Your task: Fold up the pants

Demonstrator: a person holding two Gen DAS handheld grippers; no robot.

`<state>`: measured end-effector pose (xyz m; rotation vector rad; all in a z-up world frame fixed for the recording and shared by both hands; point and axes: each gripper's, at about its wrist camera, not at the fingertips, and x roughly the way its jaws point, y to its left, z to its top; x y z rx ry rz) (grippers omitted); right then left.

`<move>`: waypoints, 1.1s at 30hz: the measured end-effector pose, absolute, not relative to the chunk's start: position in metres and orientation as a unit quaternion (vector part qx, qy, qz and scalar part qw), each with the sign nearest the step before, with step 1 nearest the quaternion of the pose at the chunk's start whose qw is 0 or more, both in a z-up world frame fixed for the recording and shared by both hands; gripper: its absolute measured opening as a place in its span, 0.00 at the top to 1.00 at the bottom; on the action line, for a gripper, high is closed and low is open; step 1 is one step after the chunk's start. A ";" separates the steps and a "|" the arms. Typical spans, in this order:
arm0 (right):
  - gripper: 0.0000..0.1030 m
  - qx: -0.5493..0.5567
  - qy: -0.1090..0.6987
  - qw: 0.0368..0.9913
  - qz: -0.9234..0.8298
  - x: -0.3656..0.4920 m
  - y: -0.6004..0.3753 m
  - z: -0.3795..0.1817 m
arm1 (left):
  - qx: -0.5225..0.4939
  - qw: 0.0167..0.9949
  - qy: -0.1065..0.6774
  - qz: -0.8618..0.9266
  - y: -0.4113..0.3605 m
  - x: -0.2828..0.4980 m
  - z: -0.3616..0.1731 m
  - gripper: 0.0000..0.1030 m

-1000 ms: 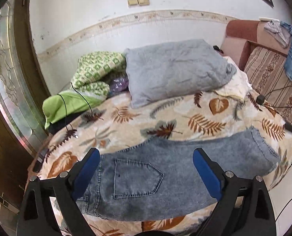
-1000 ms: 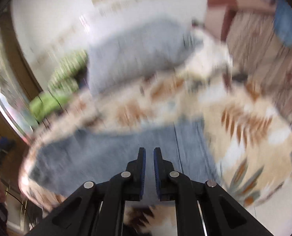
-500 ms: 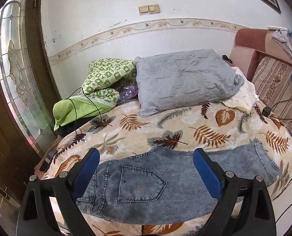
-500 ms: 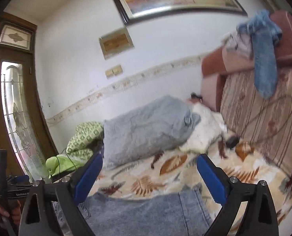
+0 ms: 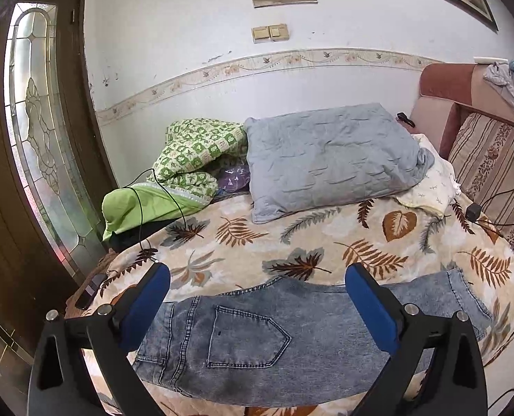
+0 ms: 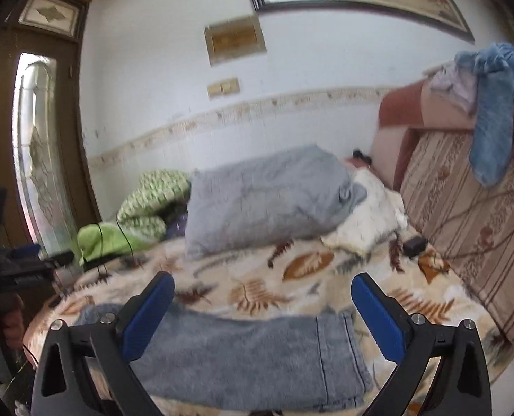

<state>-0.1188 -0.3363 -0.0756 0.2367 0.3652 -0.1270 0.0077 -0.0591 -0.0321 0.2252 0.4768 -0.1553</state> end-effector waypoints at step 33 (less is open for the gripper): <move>0.00 0.093 0.341 0.933 -0.073 -0.067 -0.313 -0.129 | 0.077 0.958 0.272 -0.058 -0.021 0.023 -0.058 0.02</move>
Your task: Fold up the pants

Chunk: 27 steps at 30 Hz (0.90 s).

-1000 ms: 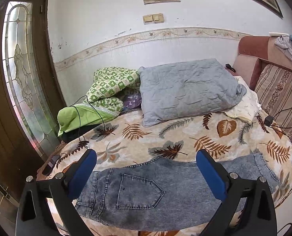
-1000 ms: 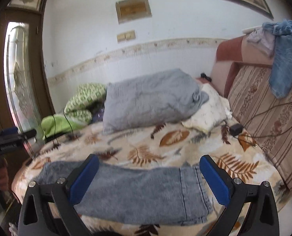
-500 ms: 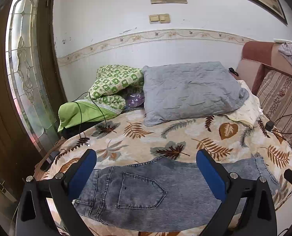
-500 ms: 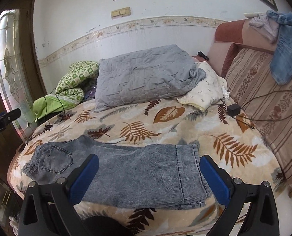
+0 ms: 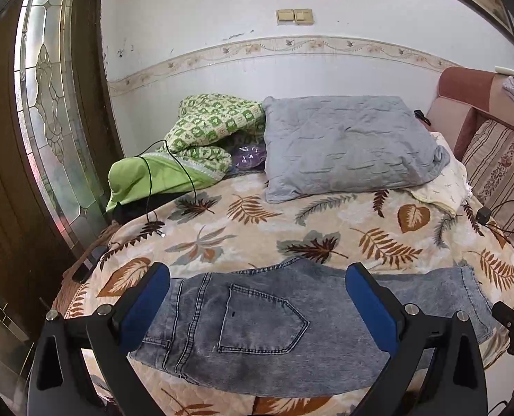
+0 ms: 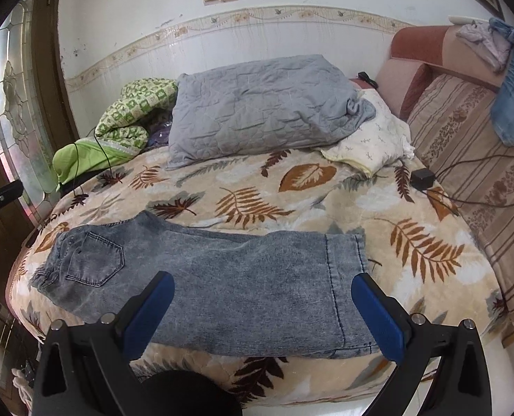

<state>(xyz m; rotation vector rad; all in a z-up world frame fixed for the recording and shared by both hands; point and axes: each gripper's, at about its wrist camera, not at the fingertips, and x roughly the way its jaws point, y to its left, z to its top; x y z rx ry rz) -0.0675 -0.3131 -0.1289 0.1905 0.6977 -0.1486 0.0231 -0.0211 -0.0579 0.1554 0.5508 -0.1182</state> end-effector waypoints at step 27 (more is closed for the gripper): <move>0.00 0.261 0.337 0.889 -0.168 -0.116 -0.454 -0.173 | 0.144 0.910 0.364 -0.135 -0.092 0.028 -0.131 0.02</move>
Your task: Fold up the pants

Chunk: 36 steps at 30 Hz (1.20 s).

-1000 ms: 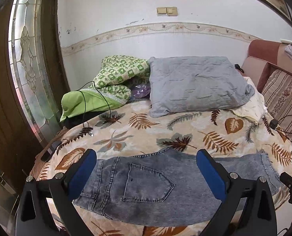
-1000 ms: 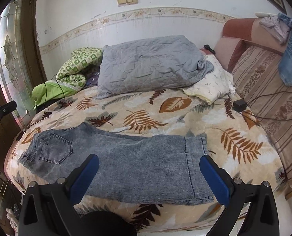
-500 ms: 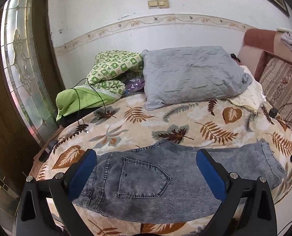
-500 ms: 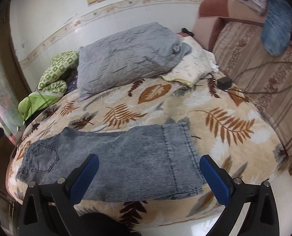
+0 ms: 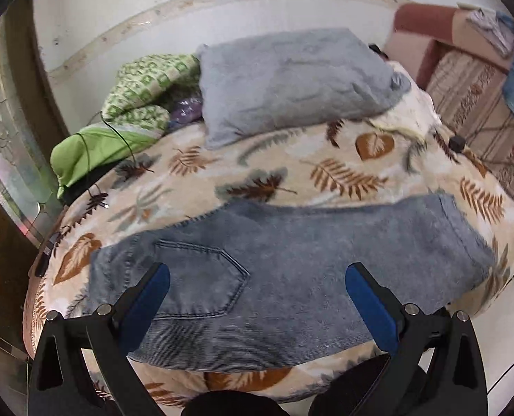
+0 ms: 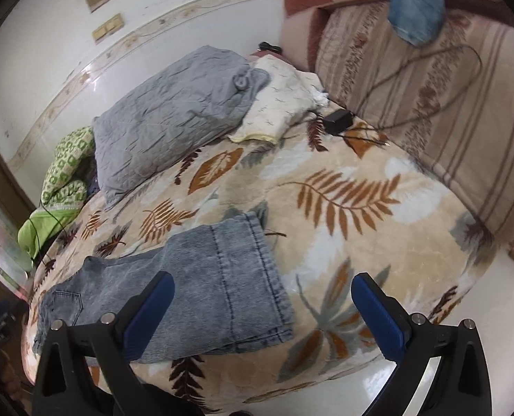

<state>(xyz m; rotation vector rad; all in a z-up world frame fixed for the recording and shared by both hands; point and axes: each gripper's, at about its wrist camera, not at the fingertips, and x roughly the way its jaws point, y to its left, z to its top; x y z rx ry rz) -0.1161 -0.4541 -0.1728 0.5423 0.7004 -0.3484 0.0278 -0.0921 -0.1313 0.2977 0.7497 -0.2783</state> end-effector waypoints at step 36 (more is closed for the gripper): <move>0.22 0.540 0.352 0.764 -0.023 -0.109 -0.474 -0.297 | 0.187 0.892 0.387 -0.141 -0.109 0.027 -0.159 0.02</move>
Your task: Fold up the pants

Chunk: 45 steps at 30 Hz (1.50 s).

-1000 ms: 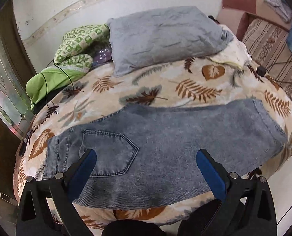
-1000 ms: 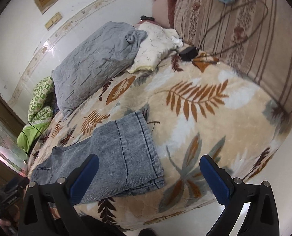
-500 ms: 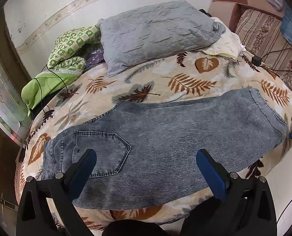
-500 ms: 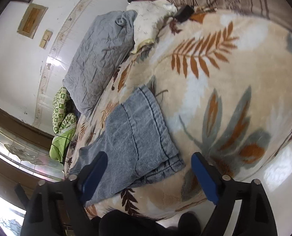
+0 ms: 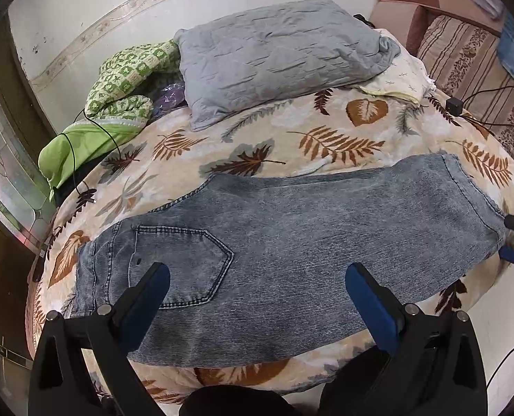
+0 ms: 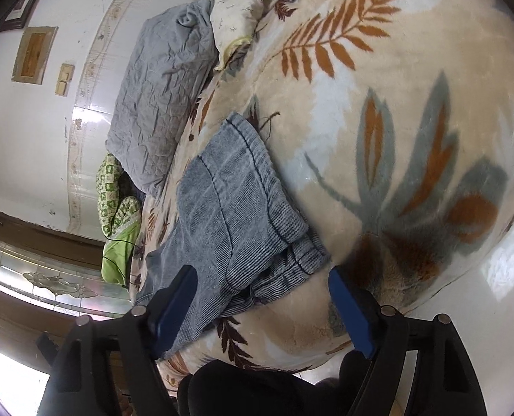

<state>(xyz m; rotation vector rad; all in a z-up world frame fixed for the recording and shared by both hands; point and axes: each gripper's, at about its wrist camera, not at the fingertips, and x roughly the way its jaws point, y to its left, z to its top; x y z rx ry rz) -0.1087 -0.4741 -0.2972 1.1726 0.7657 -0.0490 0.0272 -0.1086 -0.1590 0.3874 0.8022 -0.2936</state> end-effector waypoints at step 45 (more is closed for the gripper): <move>0.33 0.484 0.355 0.798 -0.060 -0.071 -0.508 -0.269 | 0.187 0.896 0.373 -0.154 -0.113 0.022 -0.145 0.02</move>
